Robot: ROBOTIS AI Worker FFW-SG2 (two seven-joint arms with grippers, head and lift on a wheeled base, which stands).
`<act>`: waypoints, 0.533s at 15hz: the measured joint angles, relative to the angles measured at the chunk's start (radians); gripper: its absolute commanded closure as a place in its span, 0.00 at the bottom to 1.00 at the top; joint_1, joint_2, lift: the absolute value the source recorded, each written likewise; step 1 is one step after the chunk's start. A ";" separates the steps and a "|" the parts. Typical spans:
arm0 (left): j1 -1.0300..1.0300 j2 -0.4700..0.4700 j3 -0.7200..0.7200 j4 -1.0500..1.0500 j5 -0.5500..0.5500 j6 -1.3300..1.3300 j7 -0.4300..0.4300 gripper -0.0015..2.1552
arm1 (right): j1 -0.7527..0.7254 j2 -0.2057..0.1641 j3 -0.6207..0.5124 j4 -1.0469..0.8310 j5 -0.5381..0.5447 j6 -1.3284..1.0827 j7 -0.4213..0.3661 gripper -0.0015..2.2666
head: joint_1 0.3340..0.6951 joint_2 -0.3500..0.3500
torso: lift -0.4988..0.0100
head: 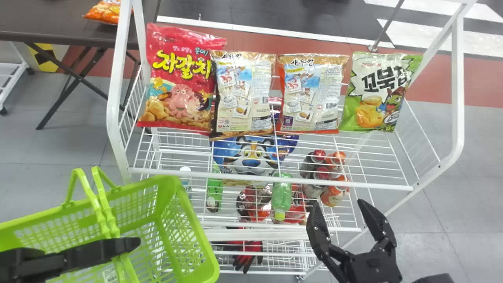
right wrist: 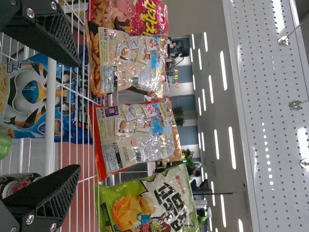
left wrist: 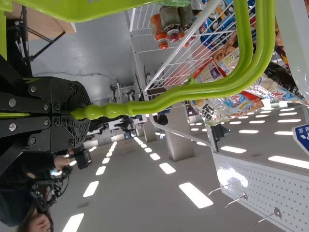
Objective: Hold basket handle with left hand then pick Saewookkang with right hand and place into basket
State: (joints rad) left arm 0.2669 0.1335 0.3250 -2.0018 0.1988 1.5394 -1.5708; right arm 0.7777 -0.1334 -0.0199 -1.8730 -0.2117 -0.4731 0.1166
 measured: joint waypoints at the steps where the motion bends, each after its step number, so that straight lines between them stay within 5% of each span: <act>1: 0.000 0.000 0.000 0.000 -0.001 0.000 0.000 1.00 | 0.000 0.000 0.000 0.000 0.000 0.000 0.000 0.02 | 1.00 0.22 | 0.94; 8: 0.000 0.000 0.000 0.000 -0.001 0.000 0.000 1.00 | -0.001 0.001 0.000 0.000 0.000 0.000 0.000 0.02 | 1.00 0.22 | 0.94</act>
State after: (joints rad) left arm 0.2669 0.1334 0.3252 -2.0018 0.1978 1.5394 -1.5708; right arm 0.7765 -0.1322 -0.0199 -1.8725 -0.2117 -0.4731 0.1166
